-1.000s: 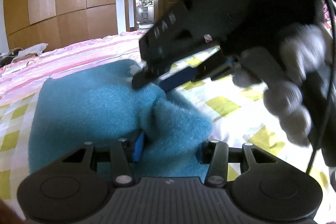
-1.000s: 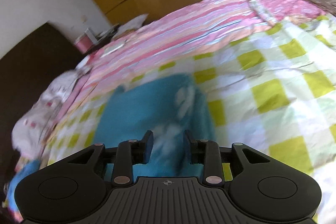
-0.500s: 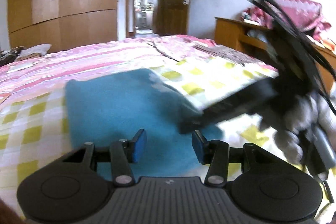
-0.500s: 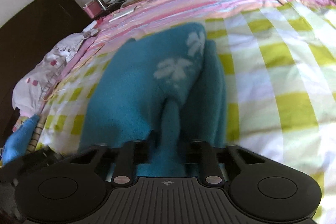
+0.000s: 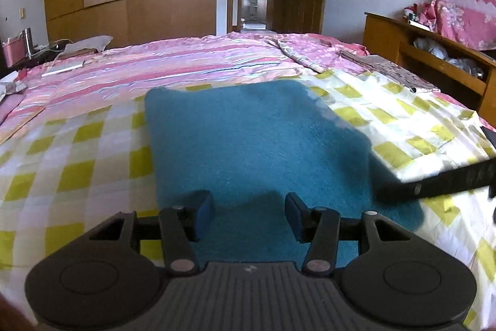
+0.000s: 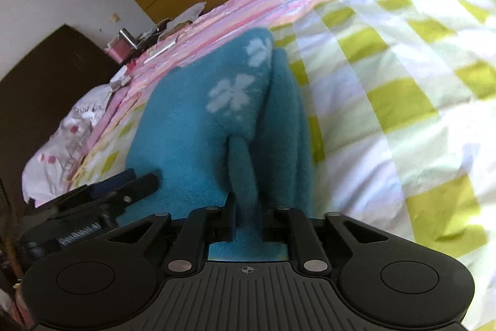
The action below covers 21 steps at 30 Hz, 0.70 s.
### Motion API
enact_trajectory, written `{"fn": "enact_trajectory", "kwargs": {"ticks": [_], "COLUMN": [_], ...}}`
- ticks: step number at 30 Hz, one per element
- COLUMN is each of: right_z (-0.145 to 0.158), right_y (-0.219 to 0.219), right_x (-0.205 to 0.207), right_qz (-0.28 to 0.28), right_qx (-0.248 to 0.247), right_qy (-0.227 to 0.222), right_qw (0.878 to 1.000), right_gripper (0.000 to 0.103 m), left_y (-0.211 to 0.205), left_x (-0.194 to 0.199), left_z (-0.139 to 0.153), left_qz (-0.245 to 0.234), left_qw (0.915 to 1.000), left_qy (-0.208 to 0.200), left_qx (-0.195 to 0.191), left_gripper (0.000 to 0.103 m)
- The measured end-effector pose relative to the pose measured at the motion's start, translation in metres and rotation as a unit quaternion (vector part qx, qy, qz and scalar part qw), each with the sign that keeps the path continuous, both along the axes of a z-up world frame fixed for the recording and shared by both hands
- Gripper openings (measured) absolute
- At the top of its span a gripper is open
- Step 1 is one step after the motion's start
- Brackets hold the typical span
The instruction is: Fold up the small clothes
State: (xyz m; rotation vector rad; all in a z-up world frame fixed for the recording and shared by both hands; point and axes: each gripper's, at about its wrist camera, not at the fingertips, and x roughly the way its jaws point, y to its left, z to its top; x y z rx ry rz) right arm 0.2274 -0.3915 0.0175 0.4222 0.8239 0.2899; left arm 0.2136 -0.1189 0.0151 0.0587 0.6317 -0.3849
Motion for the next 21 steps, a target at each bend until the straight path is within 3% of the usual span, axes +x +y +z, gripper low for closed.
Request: {"fn": "enact_trajectory", "kwargs": {"ticks": [6, 9, 14, 18, 20, 21], "right_z": [0.021, 0.018, 0.003, -0.004, 0.002, 0.005], "right_y": [0.010, 0.016, 0.026, 0.013, 0.020, 0.027], "right_x": [0.021, 0.042, 0.056, 0.051, 0.044, 0.041], "right_qz": [-0.023, -0.031, -0.053, -0.079, -0.075, -0.067], "right_qx": [-0.019, -0.013, -0.076, -0.057, -0.087, -0.114], "right_qy": [-0.039, -0.046, -0.040, -0.039, -0.054, -0.063], "right_qw": [0.999, 0.998, 0.995, 0.995, 0.992, 0.989], "right_gripper": [0.038, 0.037, 0.026, 0.026, 0.029, 0.036], "left_y": [0.001, -0.003, -0.001, 0.021, 0.037, 0.043], "left_x": [0.002, 0.004, 0.008, 0.003, 0.006, 0.009], "left_z": [0.008, 0.011, 0.013, 0.022, 0.023, 0.021], "left_qz": [0.001, -0.003, -0.005, 0.019, 0.038, 0.047], "left_qw": [0.9999, 0.9999, 0.9998, 0.9994, 0.9983, 0.9976], "left_qy": [-0.005, -0.009, -0.001, -0.012, -0.006, 0.001], "left_qx": [-0.011, -0.011, -0.019, -0.026, -0.044, -0.050], "left_gripper": [0.054, 0.054, 0.054, 0.058, 0.063, 0.064]}}
